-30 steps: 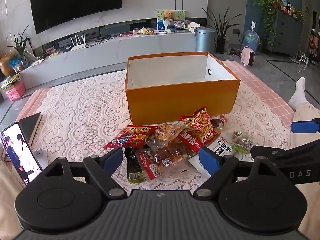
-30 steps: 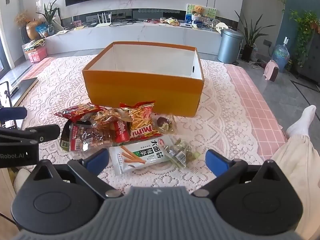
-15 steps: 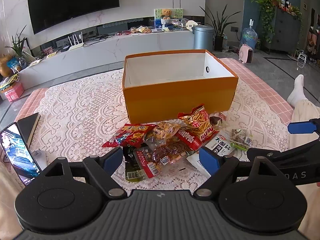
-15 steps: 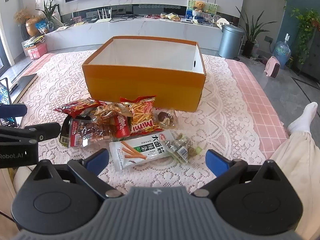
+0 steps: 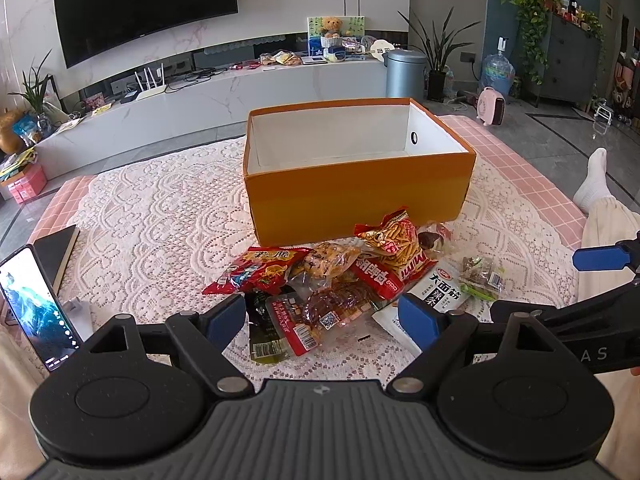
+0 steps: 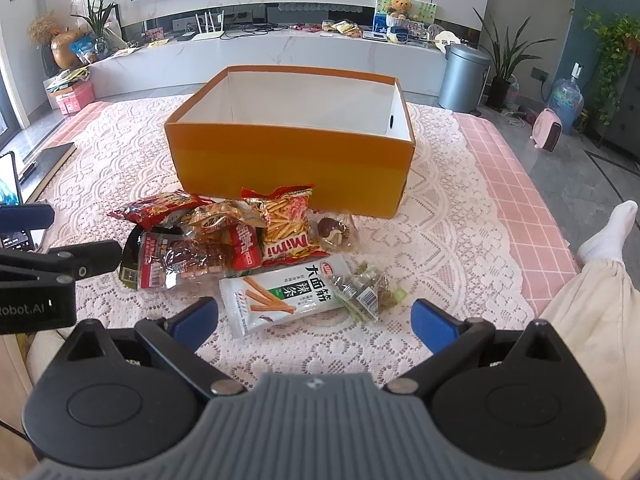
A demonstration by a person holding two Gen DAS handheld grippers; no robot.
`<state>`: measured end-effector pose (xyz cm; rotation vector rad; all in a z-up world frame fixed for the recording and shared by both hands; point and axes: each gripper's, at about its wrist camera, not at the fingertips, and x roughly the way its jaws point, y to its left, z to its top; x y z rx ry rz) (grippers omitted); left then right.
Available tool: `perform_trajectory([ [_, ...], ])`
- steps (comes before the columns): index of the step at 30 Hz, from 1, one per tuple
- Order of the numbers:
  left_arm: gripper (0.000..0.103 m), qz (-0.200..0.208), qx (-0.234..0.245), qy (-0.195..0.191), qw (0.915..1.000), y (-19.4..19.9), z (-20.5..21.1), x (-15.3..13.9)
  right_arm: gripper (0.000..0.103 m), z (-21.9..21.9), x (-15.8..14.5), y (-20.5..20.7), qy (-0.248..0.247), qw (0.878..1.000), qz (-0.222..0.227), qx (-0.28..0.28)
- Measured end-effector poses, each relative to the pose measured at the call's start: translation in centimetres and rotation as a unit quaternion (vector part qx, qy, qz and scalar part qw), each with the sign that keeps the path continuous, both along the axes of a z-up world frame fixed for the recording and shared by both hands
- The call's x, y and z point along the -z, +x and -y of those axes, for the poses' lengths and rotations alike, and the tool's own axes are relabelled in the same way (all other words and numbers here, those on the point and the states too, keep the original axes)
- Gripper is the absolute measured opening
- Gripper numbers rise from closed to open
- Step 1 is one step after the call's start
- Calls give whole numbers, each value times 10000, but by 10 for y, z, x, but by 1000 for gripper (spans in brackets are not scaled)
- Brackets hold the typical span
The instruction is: Organize snacks
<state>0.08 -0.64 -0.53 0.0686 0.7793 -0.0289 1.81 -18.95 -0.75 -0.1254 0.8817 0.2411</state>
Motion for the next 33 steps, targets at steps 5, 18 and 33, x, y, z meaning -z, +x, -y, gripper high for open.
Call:
perform_trajectory([
  [5,101,-4,-5,2,10000,0,0,0,100,0,0,0,-1,10000,-2,0],
  [18,101,-5,-4,-1,10000,0,0,0,100,0,1,0,-1,10000,-9,13],
  [33,101,-4,2,-2,10000,0,0,0,100,1,3,-1,-9,10000,-35,18],
])
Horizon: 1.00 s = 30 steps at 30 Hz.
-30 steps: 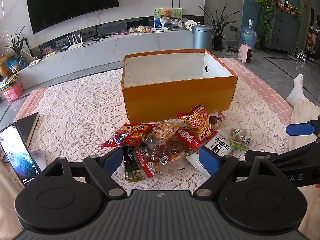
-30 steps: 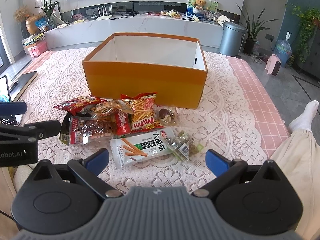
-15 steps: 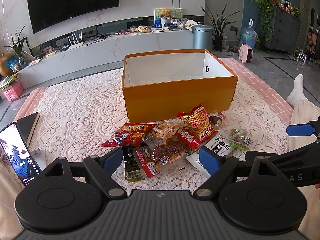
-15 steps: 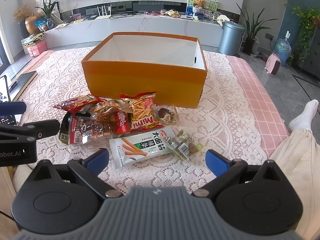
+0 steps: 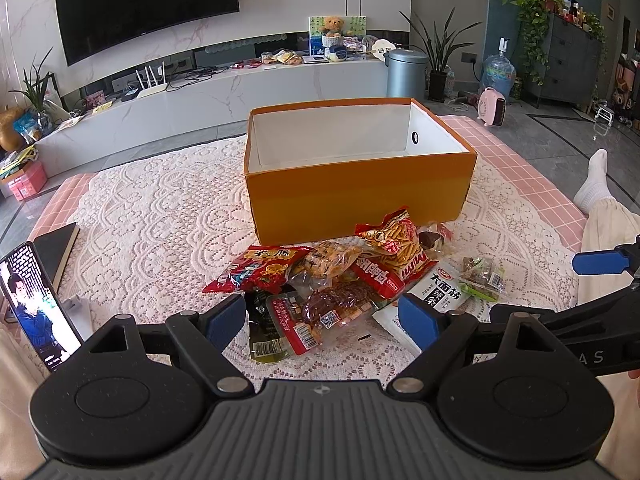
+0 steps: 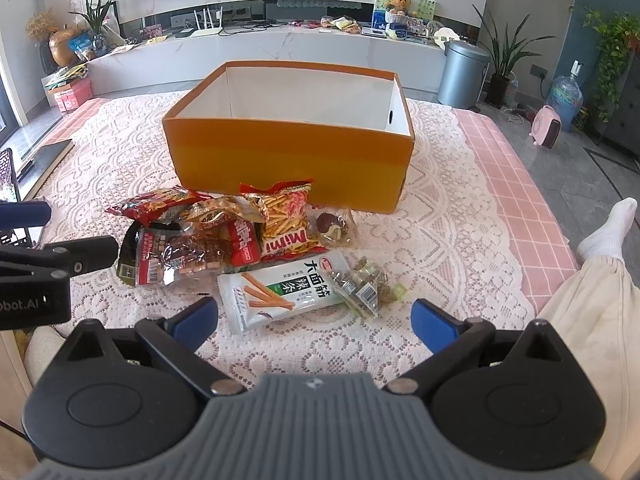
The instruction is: Organize snacks
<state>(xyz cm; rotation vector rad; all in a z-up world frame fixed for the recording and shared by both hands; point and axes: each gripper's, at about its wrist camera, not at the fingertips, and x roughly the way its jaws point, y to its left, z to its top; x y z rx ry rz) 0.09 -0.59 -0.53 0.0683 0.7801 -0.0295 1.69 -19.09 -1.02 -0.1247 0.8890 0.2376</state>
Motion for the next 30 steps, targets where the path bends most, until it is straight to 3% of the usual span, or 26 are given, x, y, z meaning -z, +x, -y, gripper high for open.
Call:
perform_trajectory([
  [25,100,17,63,-133,9999,3,-1,2,100,0,4,3,30,10000,-21,-41],
  [30,90,74,117,-285,9995,10,-5,-1,99,-2,5,9,10,9998,166,-129],
])
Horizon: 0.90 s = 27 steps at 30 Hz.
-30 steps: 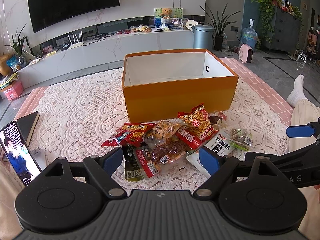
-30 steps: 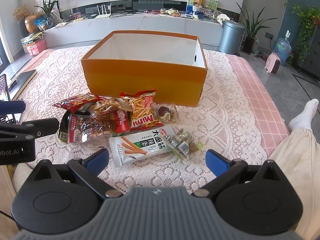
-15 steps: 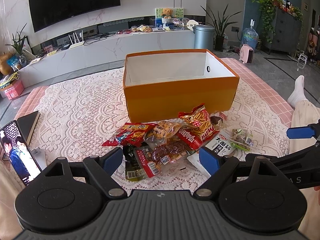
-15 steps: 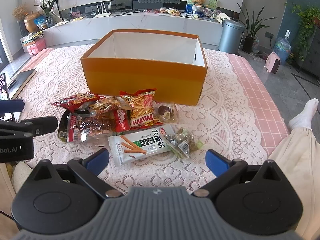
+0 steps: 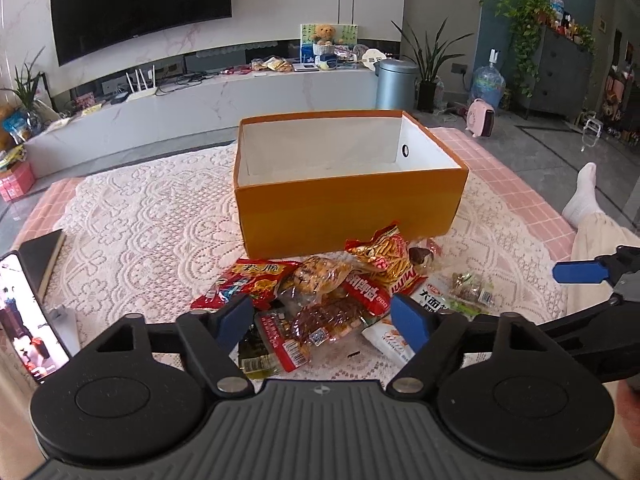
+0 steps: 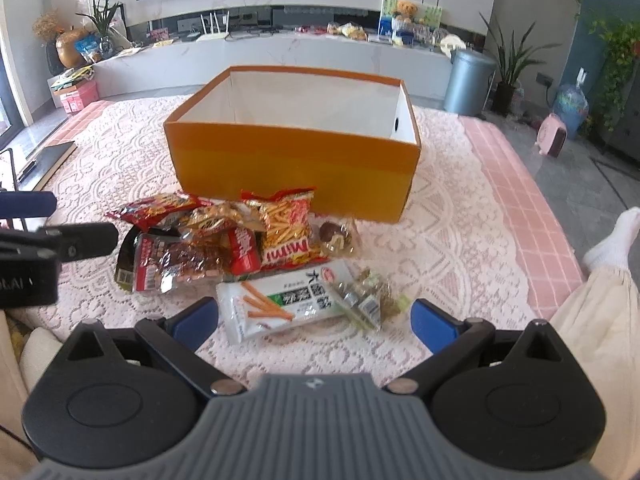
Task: Organize snacks
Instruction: 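Grasp the clear nut bag with the left tool while the right tool grasps the red Mimi bag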
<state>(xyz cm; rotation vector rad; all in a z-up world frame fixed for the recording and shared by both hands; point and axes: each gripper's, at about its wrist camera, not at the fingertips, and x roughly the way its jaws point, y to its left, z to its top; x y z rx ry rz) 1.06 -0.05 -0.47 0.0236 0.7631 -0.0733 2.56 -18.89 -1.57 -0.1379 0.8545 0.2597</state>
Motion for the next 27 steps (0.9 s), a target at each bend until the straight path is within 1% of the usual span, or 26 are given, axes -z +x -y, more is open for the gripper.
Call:
perform_trajectory([
  [1,89,-50,-27,-74,10000,2,-2,1,98,-1,1,1,15,10000,60,-39],
  [2,86,-108,-44,-153,9998,5,-4,3,93,0,1,2,52,9999,121,-69],
  [3,81,-160,-6,-252,9996,7,-6,5,91,0,2,3,111,9997,202,-90],
  [4,75,-189,51,-338,9992,9,-8,7,90,1,2,4,172,9994,276,-103],
  [5,71,-202,91,-419,9989,11,-10,9,90,1,4,6,227,9991,341,-101],
  [7,68,-211,90,-527,9983,15,-12,12,90,1,8,10,322,9987,382,-95],
  [9,68,-202,105,-625,9978,18,-14,14,89,2,13,18,365,9988,311,-79],
  [11,68,-179,143,-657,9976,22,-15,15,87,2,19,25,413,9989,219,-52],
  [15,68,-225,179,-786,9965,31,-20,19,87,2,30,38,573,9983,-54,-82],
  [16,69,-250,216,-839,9959,33,-21,20,85,2,33,42,568,9983,-106,-51],
  [17,73,-277,285,-902,9951,35,-23,22,80,0,36,45,512,9986,-150,-31],
  [19,77,-330,464,-1008,9933,40,-24,27,73,-1,44,51,400,9989,-240,2],
  [22,78,-433,579,-903,9933,47,-22,37,64,1,55,59,396,9983,-419,54],
  [25,78,-565,626,-773,9934,54,-21,47,63,1,64,66,407,9976,-548,62],
  [27,78,-575,617,-758,9935,58,-22,51,60,-1,67,70,410,9975,-578,22],
])
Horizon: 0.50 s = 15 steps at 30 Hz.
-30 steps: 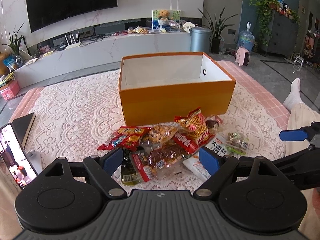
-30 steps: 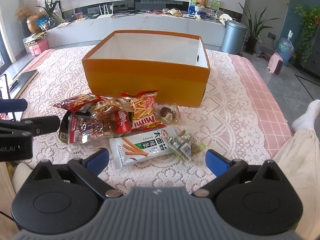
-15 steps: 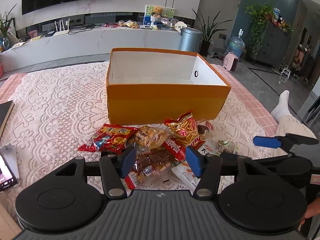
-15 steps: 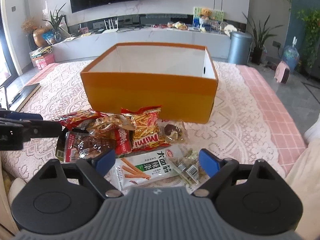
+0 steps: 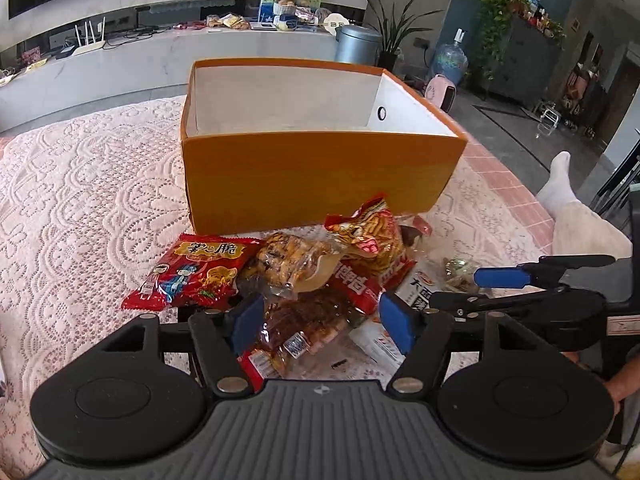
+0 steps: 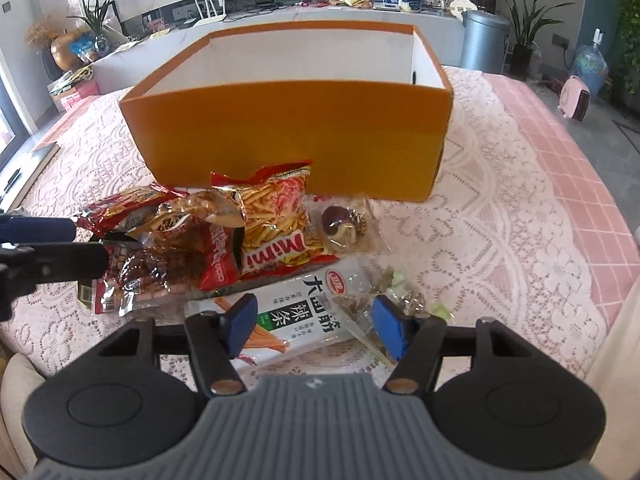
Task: Organize snacks
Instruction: 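Grasp the clear nut bag with the left tool while the right tool grasps the red Mimi bag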
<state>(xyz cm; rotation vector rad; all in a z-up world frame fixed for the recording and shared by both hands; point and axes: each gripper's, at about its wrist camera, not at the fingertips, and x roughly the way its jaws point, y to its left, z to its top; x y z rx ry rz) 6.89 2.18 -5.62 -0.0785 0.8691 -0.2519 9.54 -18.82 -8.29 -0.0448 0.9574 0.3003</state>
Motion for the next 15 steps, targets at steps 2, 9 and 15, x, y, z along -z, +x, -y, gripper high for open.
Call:
perform_trajectory([
  [2,78,34,7,46,10000,6,0,3,56,-3,0,4,28,10000,48,-61],
  [9,78,143,356,485,9981,26,8,18,44,-22,-6,20,143,9975,433,-538],
  [15,77,221,583,952,9935,34,15,32,34,-29,7,42,152,9974,282,-648],
])
